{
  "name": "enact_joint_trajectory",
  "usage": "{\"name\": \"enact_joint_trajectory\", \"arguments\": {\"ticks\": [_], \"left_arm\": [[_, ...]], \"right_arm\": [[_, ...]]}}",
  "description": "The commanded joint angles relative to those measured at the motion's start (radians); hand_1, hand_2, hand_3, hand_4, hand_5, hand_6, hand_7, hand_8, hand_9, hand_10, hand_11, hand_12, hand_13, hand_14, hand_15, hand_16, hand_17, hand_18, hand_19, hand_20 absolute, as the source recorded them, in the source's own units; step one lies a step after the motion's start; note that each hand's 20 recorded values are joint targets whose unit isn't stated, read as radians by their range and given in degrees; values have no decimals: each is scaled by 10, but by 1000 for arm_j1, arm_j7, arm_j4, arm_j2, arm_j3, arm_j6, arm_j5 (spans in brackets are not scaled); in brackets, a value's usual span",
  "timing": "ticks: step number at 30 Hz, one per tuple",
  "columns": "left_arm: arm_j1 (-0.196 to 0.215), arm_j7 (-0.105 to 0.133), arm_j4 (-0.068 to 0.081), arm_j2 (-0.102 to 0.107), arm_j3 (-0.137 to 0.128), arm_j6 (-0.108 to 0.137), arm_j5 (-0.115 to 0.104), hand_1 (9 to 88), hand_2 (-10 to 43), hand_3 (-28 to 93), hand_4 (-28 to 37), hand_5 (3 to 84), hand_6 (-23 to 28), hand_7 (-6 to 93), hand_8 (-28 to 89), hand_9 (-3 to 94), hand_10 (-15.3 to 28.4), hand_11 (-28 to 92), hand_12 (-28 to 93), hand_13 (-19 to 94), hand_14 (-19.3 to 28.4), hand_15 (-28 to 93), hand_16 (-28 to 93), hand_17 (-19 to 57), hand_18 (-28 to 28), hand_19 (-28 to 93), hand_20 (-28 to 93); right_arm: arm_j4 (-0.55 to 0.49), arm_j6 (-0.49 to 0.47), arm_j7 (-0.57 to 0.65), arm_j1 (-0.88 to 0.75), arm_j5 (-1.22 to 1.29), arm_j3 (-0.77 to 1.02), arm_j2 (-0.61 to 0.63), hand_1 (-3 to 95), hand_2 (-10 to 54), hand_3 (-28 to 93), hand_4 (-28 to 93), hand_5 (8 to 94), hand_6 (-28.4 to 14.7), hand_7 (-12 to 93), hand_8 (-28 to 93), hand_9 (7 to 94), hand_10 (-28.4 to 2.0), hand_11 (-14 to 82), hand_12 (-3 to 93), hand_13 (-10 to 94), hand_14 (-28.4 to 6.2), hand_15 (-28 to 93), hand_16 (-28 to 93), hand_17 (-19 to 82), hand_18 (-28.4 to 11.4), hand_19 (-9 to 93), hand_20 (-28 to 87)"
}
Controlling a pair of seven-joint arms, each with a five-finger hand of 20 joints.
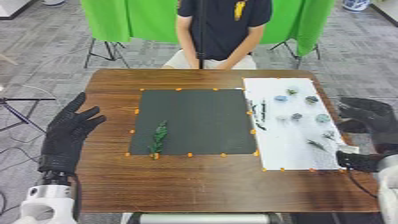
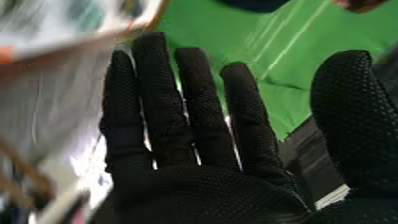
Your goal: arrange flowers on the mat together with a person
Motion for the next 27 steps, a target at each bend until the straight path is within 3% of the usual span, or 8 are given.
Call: {"name": "enact_joint_trajectory", "arguments": {"ticks": [1,8,12,27], "left_arm": [[2,-13,-2,-9,-2,5,3,254,37,791,-246,353,37,126,-98,389,183,234,106,295,273,498,-77,-85,240,476,152],[-6,-22,-1,-12,0,3,7,255,38,789,-246,351,37,125,-98,389,183,235,105,295,273,497,-78,-85,240,477,152],[-8,-31,-2,-20,-5,-1,14,254,38,790,-245,351,37,126,-97,388,183,235,105,295,274,498,-78,-85,240,477,152],[-8,-41,-5,-30,-11,-3,21,253,38,791,-246,351,37,126,-98,388,183,235,105,295,273,496,-78,-86,239,476,151]], "right_arm": [[30,-42,171,-64,-139,27,42,277,-21,757,-263,470,-26,161,-124,560,-164,214,146,513,-171,455,111,244,-267,704,121],[79,-99,265,-50,-351,-36,80,294,-30,738,-258,493,-32,159,-120,583,-167,230,145,544,-165,503,87,260,-260,741,81],[95,-180,334,-16,-475,-87,96,301,-27,717,-262,513,-36,156,-119,598,-165,240,146,565,-159,518,91,267,-258,749,75],[182,-344,383,52,-628,-212,133,310,-54,695,-250,582,-52,152,-115,620,-170,249,144,588,-157,552,92,271,-263,762,64]]}}
